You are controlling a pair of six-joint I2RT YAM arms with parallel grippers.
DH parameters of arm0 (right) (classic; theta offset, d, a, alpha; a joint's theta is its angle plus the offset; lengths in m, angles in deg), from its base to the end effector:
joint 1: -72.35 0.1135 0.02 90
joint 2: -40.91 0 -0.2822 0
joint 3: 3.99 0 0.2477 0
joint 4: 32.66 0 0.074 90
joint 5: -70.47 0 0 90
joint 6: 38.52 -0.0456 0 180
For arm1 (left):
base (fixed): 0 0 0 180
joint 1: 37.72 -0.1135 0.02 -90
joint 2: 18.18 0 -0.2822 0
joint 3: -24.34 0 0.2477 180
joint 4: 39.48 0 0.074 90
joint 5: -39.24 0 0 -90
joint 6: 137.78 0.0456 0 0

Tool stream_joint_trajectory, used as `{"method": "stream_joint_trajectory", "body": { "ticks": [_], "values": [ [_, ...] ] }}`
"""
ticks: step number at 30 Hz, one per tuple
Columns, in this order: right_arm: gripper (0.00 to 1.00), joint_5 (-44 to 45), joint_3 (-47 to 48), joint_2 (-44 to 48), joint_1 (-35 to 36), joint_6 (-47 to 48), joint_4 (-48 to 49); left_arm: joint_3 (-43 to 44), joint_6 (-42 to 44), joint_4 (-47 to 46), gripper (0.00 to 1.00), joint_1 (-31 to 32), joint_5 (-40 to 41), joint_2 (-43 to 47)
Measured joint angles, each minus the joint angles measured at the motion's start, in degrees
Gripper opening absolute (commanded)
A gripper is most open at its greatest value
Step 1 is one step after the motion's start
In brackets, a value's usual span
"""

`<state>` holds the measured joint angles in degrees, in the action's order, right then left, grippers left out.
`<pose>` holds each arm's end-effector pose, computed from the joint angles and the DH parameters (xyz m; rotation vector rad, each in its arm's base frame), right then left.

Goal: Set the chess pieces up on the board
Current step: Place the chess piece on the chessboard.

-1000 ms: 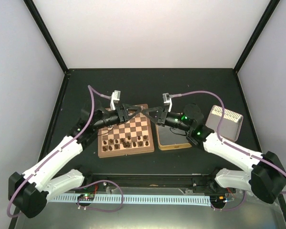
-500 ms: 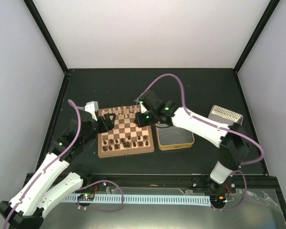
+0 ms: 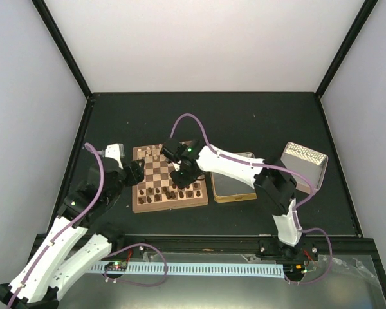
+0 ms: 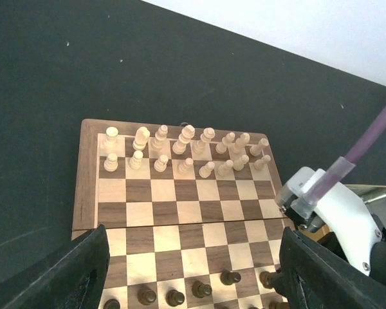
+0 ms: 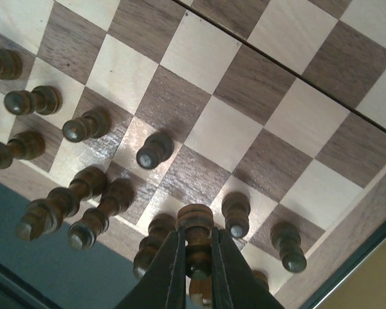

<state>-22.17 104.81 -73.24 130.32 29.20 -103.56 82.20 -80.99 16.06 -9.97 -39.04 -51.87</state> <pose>0.2159 0.3491 0.2318 -0.9194 2.8288 0.2835 0.1039 -0.0442 0.3097 -0.2241 2.1221 -0.4183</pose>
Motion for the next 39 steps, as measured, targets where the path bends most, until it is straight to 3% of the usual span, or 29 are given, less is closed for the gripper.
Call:
{"method": "stream_joint_trajectory", "body": {
  "ticks": [12, 23, 28, 34, 39],
  "values": [
    [0.06, 0.02, 5.05, -7.32, 0.2, 2.49, -2.49, 0.0, 0.24, 1.57, 0.74, -0.04, 1.14, 0.04],
    [0.21, -0.92, 5.51, -8.17, 0.28, 3.02, -2.64, 0.04, 0.22, 2.27, 0.74, -0.07, 1.79, 0.7],
    [0.23, -1.25, 5.51, -8.17, 0.33, 2.78, -2.34, 0.07, 0.2, 2.89, 0.74, -0.07, 1.77, 0.7],
    [0.26, -0.57, 4.79, -6.67, 0.35, 0.79, 0.35, 0.07, 0.24, 3.69, 0.69, -0.07, 0.33, 0.66],
    [0.26, 1.01, -0.98, 0.66, 0.11, -3.13, 6.38, -0.61, 2.08, 4.09, 0.6, -0.09, -5.97, -0.2]
  ]
}}
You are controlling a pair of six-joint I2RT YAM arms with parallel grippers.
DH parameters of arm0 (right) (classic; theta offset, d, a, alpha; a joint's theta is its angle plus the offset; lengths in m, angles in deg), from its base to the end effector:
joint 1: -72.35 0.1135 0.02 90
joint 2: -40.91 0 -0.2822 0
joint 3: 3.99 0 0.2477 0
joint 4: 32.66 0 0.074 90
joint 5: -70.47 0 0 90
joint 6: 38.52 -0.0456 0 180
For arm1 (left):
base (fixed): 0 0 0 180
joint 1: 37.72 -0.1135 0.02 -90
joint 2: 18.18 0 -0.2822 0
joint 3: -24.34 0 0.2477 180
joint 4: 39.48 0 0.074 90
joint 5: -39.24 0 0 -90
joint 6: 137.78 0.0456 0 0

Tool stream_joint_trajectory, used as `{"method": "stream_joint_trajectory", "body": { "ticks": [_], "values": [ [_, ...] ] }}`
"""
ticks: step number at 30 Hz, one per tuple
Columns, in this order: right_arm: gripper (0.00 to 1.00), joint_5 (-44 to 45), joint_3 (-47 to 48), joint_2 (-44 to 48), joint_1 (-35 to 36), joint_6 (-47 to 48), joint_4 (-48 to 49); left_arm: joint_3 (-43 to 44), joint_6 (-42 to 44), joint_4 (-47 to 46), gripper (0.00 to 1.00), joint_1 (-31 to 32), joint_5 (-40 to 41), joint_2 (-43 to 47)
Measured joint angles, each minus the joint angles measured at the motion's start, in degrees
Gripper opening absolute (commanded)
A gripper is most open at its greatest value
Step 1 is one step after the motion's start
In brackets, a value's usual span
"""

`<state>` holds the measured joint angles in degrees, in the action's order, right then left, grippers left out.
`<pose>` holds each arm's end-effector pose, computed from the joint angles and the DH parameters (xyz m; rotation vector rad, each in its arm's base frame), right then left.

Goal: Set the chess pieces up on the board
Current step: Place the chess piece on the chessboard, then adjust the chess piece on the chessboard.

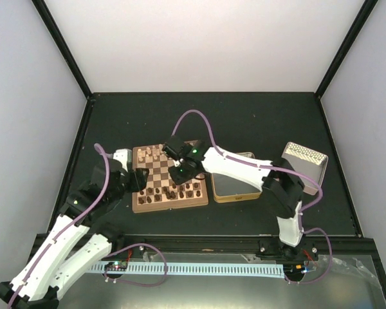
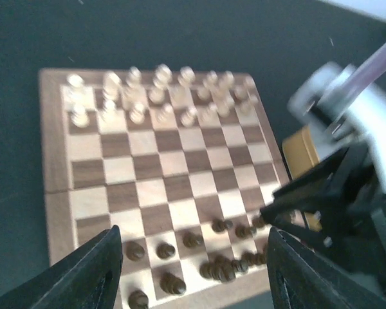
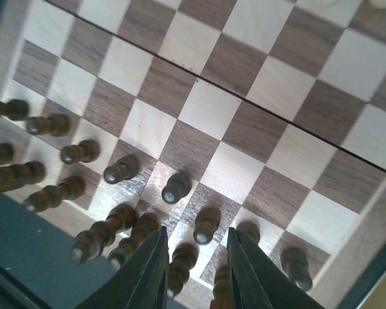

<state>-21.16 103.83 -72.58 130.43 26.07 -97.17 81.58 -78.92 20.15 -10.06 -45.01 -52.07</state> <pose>0.2207 0.3568 0.2353 -0.8168 2.7615 0.3656 0.0990 -0.0467 0.2984 -0.1249 2.2355 -0.4586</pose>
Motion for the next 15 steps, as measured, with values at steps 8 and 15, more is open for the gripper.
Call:
{"method": "stream_joint_trajectory", "body": {
  "ticks": [8, 15],
  "values": [
    [0.26, -0.09, -12.09, 11.41, -0.31, -4.9, 10.8, -3.39, 1.92, -0.33, 0.55, 0.0, -14.93, -9.66],
    [0.26, -0.13, -18.16, 13.97, -0.48, -7.34, 15.26, -4.24, 1.2, -3.28, 0.47, 2.91, -20.06, -19.26]
  ]
}}
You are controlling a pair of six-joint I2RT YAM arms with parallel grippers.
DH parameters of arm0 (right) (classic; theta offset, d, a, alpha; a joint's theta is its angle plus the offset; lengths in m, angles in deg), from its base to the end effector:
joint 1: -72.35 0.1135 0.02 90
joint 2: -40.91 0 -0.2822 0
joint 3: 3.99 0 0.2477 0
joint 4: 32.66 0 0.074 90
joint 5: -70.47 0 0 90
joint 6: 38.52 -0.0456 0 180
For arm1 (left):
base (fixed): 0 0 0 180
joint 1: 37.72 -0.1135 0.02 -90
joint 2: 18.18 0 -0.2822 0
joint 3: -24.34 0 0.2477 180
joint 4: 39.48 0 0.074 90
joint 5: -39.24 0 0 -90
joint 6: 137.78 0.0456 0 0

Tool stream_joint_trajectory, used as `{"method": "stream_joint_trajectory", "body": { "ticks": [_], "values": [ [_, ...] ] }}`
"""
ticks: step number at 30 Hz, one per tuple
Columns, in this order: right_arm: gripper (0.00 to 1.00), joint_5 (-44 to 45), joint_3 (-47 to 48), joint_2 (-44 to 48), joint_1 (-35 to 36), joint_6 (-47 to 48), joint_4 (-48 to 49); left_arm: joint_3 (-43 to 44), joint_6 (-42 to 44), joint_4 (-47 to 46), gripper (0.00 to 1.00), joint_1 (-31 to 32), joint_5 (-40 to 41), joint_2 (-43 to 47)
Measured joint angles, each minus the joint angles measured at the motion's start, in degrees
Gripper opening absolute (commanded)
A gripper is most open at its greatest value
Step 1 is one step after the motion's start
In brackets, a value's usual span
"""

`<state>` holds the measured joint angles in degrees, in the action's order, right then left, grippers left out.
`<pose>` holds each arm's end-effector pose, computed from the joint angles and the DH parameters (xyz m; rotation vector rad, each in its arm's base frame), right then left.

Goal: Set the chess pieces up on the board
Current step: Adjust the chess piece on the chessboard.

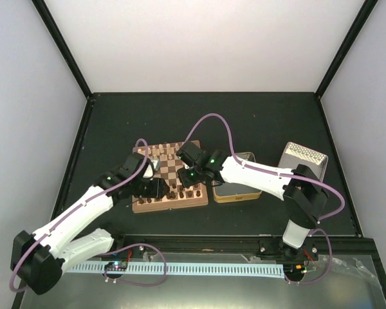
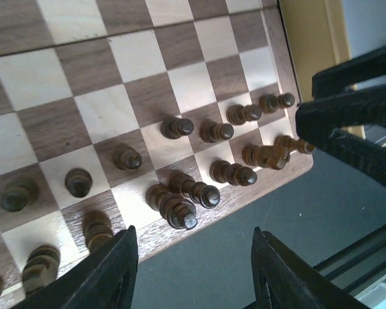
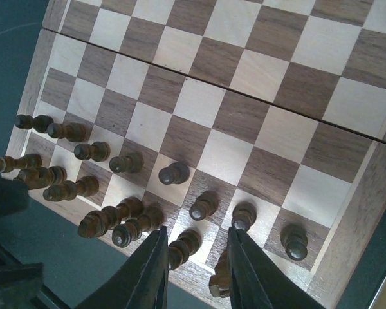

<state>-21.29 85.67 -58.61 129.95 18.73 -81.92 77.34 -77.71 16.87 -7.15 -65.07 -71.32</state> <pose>0.1982 0.3149 0.2468 -0.5982 2.6613 0.5639 0.1352 -0.0929 0.2401 0.1160 2.6739 -0.6957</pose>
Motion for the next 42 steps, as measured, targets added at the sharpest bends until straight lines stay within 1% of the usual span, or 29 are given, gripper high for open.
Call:
{"method": "stream_joint_trajectory", "body": {
  "ticks": [2, 4, 11, 14, 18, 24, 28, 33, 42],
  "values": [
    [0.26, 0.02, -1.16, 0.66, -0.22, -0.57, 0.83, 0.02, -0.57, -0.44, 0.42, 1.46, 0.28, -2.16],
    [0.26, 0.15, -2.03, 1.42, -0.52, -0.83, 1.38, 0.09, -1.16, -0.37, 0.4, 2.73, 1.2, -4.02],
    [0.26, 0.52, -5.03, 4.66, -1.7, -1.77, 3.21, 0.37, -3.3, -0.5, 0.39, 5.97, 4.9, -10.43],
    [0.25, 0.72, -5.75, 5.09, -1.84, -2.1, 3.61, 0.44, -3.74, -0.98, 0.37, 6.45, 5.42, -11.98],
    [0.25, 1.01, -6.64, 5.42, -1.81, -2.16, 3.8, 1.03, -4.15, -1.7, 0.31, 6.69, 6.47, -13.11],
    [0.25, 1.44, -7.39, 5.86, -1.84, -2.32, 4.07, 1.4, -4.35, -2.19, 0.29, 6.69, 7.5, -13.9],
    [0.25, 1.64, -7.65, 5.99, -1.84, -2.29, 4.11, 1.55, -4.35, -2.14, 0.24, 6.71, 7.72, -14.56],
    [0.25, 1.66, -7.65, 6.03, -1.84, -2.32, 4.2, 2.25, -4.35, -1.77, 0.22, 7.1, 8.33, -14.82],
    [0.25, 1.64, -7.74, 6.05, -1.84, -2.32, 4.46, 3.02, -4.33, 0.63, 0.22, 7.45, 10.69, -14.73]
  ]
}}
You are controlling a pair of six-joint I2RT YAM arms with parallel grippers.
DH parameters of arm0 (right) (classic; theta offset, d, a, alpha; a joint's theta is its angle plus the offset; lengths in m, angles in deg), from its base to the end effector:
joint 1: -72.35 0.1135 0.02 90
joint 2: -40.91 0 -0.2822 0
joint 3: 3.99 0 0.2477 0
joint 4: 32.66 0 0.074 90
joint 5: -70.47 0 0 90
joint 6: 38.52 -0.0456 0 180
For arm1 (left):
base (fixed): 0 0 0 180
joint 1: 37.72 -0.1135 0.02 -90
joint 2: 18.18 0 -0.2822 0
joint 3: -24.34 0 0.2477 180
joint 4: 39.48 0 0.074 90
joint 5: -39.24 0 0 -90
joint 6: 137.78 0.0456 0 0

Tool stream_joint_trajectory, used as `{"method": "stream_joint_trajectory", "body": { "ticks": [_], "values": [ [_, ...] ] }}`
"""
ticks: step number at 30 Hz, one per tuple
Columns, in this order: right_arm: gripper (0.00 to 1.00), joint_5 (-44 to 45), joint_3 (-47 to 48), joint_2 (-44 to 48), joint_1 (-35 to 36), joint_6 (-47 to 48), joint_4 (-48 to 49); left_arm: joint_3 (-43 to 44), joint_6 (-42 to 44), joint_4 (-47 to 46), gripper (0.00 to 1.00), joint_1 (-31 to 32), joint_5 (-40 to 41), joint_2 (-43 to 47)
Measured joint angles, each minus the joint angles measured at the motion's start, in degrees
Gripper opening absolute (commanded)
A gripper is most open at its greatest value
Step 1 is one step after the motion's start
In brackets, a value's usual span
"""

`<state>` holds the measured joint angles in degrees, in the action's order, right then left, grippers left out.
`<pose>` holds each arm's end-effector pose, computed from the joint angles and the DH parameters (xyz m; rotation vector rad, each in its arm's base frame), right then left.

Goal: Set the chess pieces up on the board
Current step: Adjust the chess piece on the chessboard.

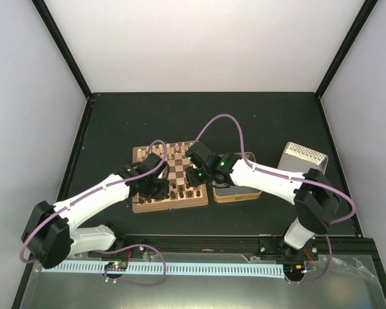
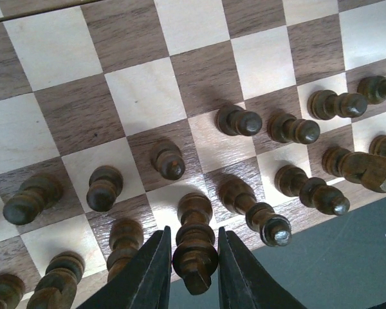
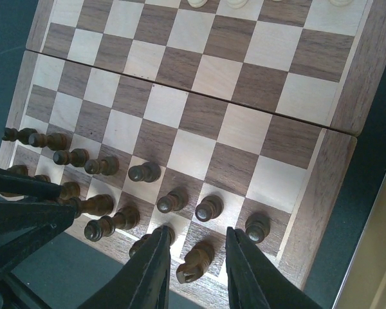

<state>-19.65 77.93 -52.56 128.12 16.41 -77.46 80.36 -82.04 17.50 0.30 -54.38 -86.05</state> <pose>0.1946 0.2862 0.2460 -0.4809 2.6285 0.5775 0.1552 -0.1250 0.2126 0.1105 2.8526 -0.3875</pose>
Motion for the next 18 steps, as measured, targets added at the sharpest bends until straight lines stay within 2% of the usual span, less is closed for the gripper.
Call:
{"method": "stream_joint_trajectory", "body": {
  "ticks": [18],
  "values": [
    [0.25, 0.0, -0.13, 0.0, 0.0, -0.07, 0.0, 0.63, 0.24, 1.84, 0.11, 0.42, 0.66, 0.02]
  ]
}}
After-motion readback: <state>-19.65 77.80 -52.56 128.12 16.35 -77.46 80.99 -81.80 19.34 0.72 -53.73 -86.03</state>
